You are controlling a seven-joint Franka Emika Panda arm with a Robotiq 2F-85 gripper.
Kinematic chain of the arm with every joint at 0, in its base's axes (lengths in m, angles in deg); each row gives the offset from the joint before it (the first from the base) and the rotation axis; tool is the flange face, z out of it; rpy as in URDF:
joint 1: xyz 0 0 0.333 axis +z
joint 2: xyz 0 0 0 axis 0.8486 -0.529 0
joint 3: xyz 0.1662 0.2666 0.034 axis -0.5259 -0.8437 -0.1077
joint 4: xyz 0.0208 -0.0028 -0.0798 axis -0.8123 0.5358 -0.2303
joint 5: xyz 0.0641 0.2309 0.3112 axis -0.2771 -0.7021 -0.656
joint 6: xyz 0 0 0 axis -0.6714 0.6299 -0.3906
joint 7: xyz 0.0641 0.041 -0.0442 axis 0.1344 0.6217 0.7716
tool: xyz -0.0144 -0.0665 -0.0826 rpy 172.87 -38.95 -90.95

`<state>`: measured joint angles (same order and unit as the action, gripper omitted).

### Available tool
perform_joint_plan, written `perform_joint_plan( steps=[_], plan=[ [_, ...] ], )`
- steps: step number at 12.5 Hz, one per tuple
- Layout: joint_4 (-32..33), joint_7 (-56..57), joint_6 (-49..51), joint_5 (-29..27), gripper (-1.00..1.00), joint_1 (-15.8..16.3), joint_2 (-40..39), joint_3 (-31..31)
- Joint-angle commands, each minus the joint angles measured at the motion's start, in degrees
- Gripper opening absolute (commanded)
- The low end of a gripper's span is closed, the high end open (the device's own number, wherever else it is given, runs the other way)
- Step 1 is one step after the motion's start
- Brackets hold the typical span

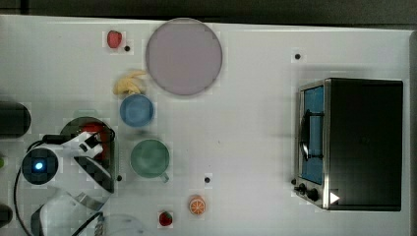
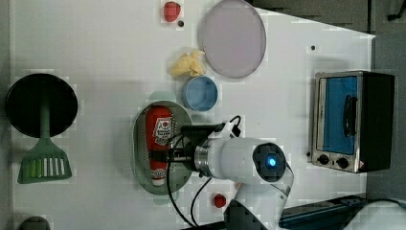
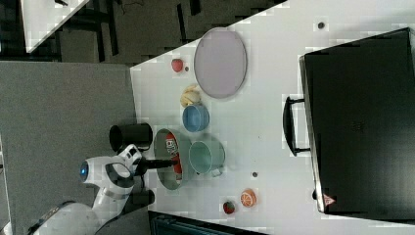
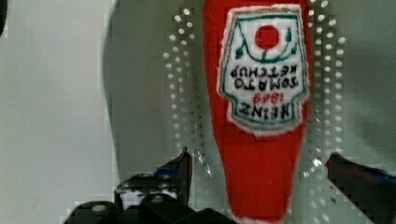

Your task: Pick ketchup from strainer and place it on the table

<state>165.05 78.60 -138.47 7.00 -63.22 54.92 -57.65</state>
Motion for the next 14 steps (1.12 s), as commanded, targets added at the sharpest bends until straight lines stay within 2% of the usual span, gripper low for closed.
perform_joint_plan(
  steps=[1,4,5,8,12,14],
  plan=[
    [-1.5,-7.0,-3.6,4.2,1.0,1.1,-1.2,1.9],
    [-4.2,-9.2,-3.6,8.1,1.0,3.1,-4.9,4.5],
    [-5.1,-9.5,-3.6,8.2,0.91,3.9,-6.1,5.3],
    [-6.6,-9.5,-4.1,8.2,0.19,5.6,-7.7,6.5],
    [-6.2,-9.6,-1.9,8.1,0.16,5.6,-5.4,6.1],
    [-6.2,-9.6,3.1,7.0,0.16,5.1,-1.7,4.6]
  ],
)
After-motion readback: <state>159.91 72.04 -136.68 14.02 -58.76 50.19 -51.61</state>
